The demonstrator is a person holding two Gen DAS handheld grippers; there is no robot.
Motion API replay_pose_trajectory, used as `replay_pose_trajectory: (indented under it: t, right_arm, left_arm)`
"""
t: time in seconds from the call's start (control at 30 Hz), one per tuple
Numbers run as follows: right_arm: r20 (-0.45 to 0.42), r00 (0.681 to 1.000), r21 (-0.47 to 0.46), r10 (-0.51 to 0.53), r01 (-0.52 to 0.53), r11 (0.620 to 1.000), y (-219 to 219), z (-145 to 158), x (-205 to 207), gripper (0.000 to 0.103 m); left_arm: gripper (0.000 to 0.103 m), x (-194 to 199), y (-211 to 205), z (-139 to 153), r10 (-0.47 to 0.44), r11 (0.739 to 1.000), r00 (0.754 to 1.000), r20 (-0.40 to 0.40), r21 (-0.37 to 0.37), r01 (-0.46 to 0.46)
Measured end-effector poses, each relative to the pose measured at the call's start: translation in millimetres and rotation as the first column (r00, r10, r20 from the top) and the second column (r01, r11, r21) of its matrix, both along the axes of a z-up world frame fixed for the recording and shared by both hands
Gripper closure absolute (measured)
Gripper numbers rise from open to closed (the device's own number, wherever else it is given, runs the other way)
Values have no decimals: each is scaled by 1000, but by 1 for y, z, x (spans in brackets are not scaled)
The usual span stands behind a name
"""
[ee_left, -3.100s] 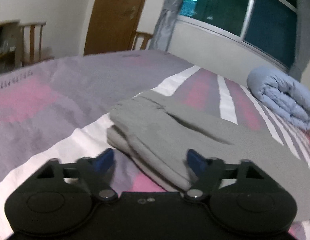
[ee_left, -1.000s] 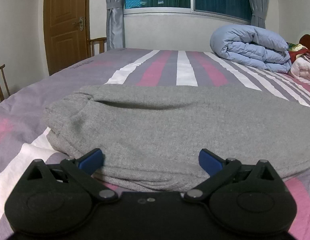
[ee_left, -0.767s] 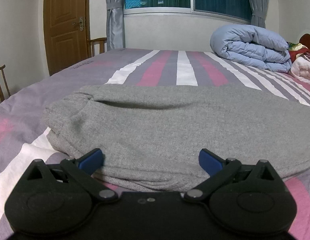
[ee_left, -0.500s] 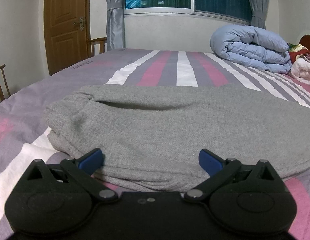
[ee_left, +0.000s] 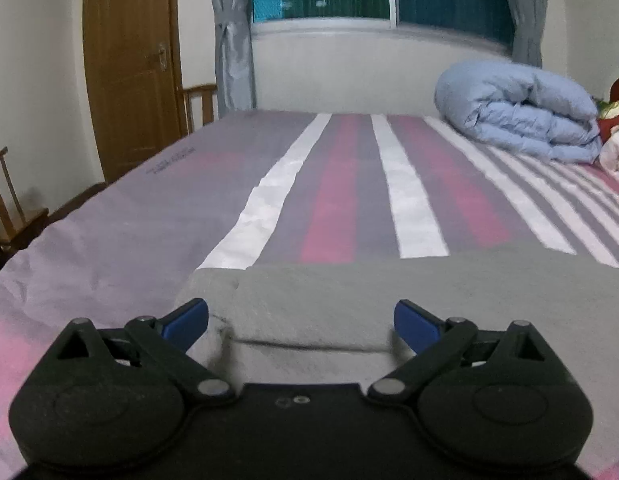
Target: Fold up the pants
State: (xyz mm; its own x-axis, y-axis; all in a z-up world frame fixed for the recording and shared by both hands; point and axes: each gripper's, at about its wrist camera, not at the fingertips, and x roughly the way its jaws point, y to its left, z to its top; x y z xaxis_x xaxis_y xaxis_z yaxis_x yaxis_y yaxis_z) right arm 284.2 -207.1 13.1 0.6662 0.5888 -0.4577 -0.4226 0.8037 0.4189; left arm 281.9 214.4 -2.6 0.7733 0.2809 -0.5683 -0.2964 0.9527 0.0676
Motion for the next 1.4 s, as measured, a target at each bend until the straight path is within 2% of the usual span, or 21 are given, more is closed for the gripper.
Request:
replay_pose_trajectory:
  t: [0.17, 0.2, 0.27, 0.3, 0.33, 0.4, 0.43, 0.5, 0.6, 0.63, 0.67, 0.7, 0.73, 0.8, 0.9, 1.0, 1.07, 1.13, 1.2, 1.3, 1.4]
  right_arm:
    - [-50, 975, -140, 219, -224, 965, 130, -24, 30, 75]
    - [-74, 969, -176, 235, -245, 953, 146, -35, 38, 75]
    - [-109, 975, -229, 193, -214, 950, 164, -54, 58, 75]
    - [-117, 979, -218, 165, -187, 958, 165, -61, 70, 76]
    - [-127, 981, -202, 150, -173, 964, 165, -64, 80, 77]
    - [-118, 987, -245, 110, -136, 960, 166, -63, 93, 76]
    - [-119, 988, -244, 100, -127, 961, 162, -60, 96, 76]
    - [-100, 989, -198, 106, -124, 972, 147, -48, 92, 76]
    - [-50, 994, -189, 95, -103, 977, 110, -33, 64, 75]
    - [-49, 995, -201, 86, -94, 975, 99, -34, 55, 73]
    - [-62, 996, -238, 61, -74, 969, 91, -37, 50, 65]
    - [-99, 995, -283, 25, -53, 958, 82, -49, 51, 62]
    - [-134, 991, -259, 12, -46, 965, 68, -60, 53, 63]
    - [-152, 987, -181, -55, 27, 983, 36, -52, 48, 63]
    - [-72, 993, -59, -98, 94, 994, -23, -26, 20, 62]
    - [-9, 980, -64, -197, 196, 979, -86, -18, -13, 62]
    - [-21, 954, -23, -299, 298, 954, -136, -20, -28, 62]
    - [-58, 910, 43, -410, 413, 910, -187, -24, -43, 62]
    - [-110, 837, 124, -535, 546, 829, -244, -32, -62, 62]
    - [-236, 733, 221, -638, 680, 699, -307, -47, -81, 62]
    - [-327, 684, 286, -652, 729, 622, -343, -59, -86, 63]
  left_arm:
    - [8, 36, 14, -18, -47, 998, 994, -101, -42, 43]
    - [8, 42, 18, -25, -43, 999, 991, -126, -24, 40]
    - [6, 49, 26, -37, -24, 998, 989, -148, 46, 31]
    - [5, 50, 33, -41, -18, 999, 989, -146, 40, 24]
    - [5, 51, 40, -45, -9, 1000, 990, -143, 19, 12]
    - [6, 49, 54, -48, 12, 998, 992, -128, -66, -20]
    - [6, 47, 55, -47, 19, 996, 992, -122, -82, -29]
    - [9, 36, 50, -37, 40, 997, 995, -91, -62, -46]
    - [6, 11, 37, -26, 29, 998, 999, -14, -60, -30]
    - [6, 8, 32, -29, 13, 999, 1000, -20, -45, -14]
    - [6, 10, 27, -36, 7, 1000, 998, -56, -6, -7]
    - [6, 10, 25, -43, 7, 1000, 997, -77, 16, -5]
    - [6, 8, 24, -45, 15, 1000, 997, -79, 23, -13]
    - [6, -5, 20, -34, 42, 999, 998, -51, 13, -41]
    - [6, -31, 6, -21, 28, 1000, 1000, -6, -4, -28]
    - [6, -52, -12, -20, 13, 1000, 1000, 0, -4, -13]
    - [6, -62, -25, -21, 10, 1000, 1000, 15, -9, -10]
    - [6, -67, -32, -26, 19, 999, 1000, 22, -50, -18]
    - [6, -71, -42, -32, 36, 998, 999, 34, -51, -35]
    - [6, -72, -51, -47, 58, 996, 998, 29, -63, -56]
    - [6, -72, -46, -52, 69, 993, 997, 24, -97, -66]
